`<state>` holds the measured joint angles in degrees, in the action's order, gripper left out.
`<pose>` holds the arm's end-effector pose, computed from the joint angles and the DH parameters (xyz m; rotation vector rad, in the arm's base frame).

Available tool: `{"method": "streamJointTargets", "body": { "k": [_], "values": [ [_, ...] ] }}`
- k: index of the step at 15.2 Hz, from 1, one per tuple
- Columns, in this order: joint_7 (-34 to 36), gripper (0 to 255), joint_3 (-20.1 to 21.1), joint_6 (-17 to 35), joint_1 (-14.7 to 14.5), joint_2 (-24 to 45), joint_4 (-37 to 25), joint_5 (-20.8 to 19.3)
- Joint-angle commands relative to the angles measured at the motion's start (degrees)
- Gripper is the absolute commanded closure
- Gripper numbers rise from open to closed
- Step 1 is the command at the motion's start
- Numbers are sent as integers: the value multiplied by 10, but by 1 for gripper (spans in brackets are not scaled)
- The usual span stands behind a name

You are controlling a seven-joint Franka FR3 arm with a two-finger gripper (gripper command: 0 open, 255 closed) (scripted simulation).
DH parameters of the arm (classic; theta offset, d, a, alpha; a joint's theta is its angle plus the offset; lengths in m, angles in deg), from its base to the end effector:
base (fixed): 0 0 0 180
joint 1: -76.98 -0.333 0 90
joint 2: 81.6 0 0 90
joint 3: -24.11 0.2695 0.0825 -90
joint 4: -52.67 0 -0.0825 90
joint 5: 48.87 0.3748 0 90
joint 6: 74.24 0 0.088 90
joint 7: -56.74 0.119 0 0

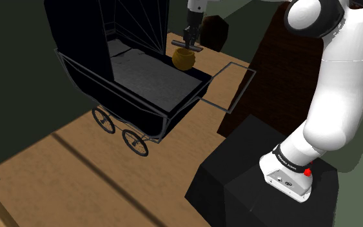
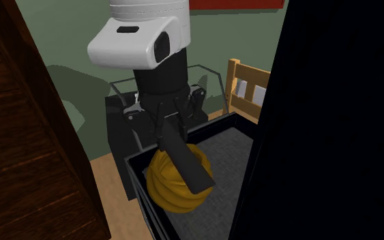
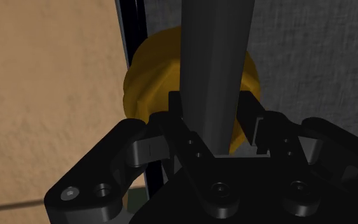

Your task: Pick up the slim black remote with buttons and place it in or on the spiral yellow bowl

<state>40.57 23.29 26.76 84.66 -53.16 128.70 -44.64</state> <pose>0.6591 -0.0895 0.3930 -3.0588 -0.1824 0.0693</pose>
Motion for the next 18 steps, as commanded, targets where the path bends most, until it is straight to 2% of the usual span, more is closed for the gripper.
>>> {"method": "streamJointTargets", "body": {
  "k": [1,10,11,16,18],
  "values": [
    [-2,255,0,16,0,0,16,0],
    [-2,255,0,27,0,1,25,0],
    [-2,0,0,27,0,2,25,0],
    [-2,0,0,27,0,2,25,0],
    [-1,0,-1,-12,2,2,-14,0]
  ]
}}
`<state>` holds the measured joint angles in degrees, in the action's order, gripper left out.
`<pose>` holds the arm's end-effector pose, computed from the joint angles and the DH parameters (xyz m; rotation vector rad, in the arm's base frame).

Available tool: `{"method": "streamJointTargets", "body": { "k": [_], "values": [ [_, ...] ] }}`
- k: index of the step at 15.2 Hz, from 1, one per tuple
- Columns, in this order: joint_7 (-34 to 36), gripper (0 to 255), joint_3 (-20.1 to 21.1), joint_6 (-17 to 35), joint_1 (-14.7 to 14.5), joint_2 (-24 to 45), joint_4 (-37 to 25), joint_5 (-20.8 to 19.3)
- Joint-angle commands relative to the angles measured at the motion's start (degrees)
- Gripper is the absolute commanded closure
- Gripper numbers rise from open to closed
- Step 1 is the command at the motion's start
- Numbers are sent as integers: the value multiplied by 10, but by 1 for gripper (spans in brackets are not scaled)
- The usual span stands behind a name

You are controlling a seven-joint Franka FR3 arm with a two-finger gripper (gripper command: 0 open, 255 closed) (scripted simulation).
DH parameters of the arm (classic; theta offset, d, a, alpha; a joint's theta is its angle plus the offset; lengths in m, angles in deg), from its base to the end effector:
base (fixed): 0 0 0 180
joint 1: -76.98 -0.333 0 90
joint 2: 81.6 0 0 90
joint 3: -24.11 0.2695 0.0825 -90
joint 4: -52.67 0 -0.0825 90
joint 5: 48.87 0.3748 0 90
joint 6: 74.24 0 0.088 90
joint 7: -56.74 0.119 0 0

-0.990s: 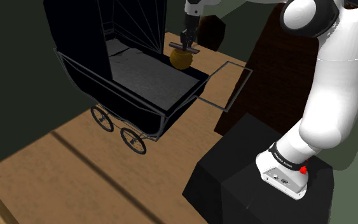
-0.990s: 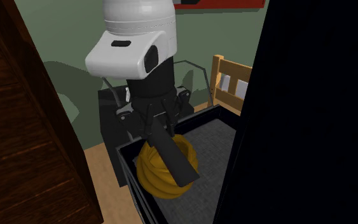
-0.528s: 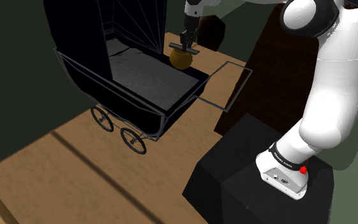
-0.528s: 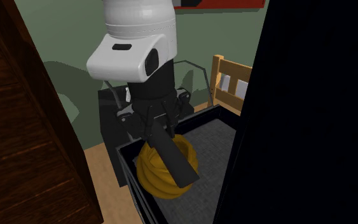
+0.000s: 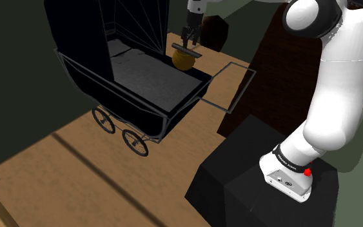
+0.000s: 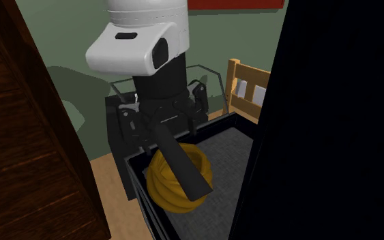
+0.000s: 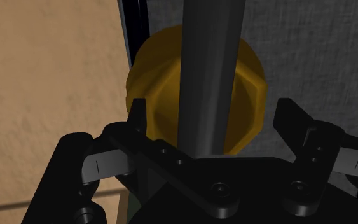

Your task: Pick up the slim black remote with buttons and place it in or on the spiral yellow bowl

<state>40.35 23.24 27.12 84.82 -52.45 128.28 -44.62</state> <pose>0.6613 -0.0921 0.3887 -3.0593 -0.1822 0.0671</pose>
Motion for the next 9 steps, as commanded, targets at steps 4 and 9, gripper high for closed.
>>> {"method": "streamJointTargets", "body": {
  "k": [4,9],
  "values": [
    [2,0,0,-52,2,-1,-50,-1],
    [2,0,0,-52,2,-1,-50,-1]
  ]
}}
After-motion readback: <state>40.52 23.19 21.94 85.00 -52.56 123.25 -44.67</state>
